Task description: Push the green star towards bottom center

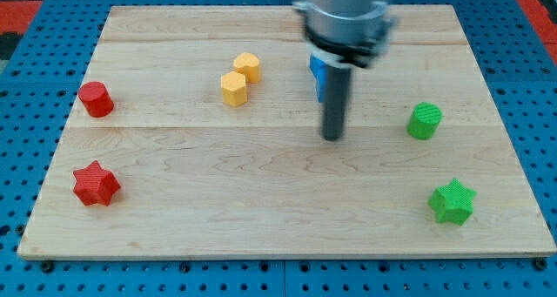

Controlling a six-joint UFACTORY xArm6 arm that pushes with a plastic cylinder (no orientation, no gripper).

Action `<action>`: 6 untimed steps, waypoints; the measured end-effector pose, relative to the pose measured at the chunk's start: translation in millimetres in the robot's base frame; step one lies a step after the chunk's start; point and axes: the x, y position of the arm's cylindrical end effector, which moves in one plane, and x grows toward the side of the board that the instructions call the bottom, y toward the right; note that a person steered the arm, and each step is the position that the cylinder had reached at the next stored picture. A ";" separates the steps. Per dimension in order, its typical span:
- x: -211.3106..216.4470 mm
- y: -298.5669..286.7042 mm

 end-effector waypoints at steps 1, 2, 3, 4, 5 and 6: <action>25.2 83.6; 73.2 151.4; 115.0 157.1; 122.6 66.8; 113.8 46.5; 130.6 142.1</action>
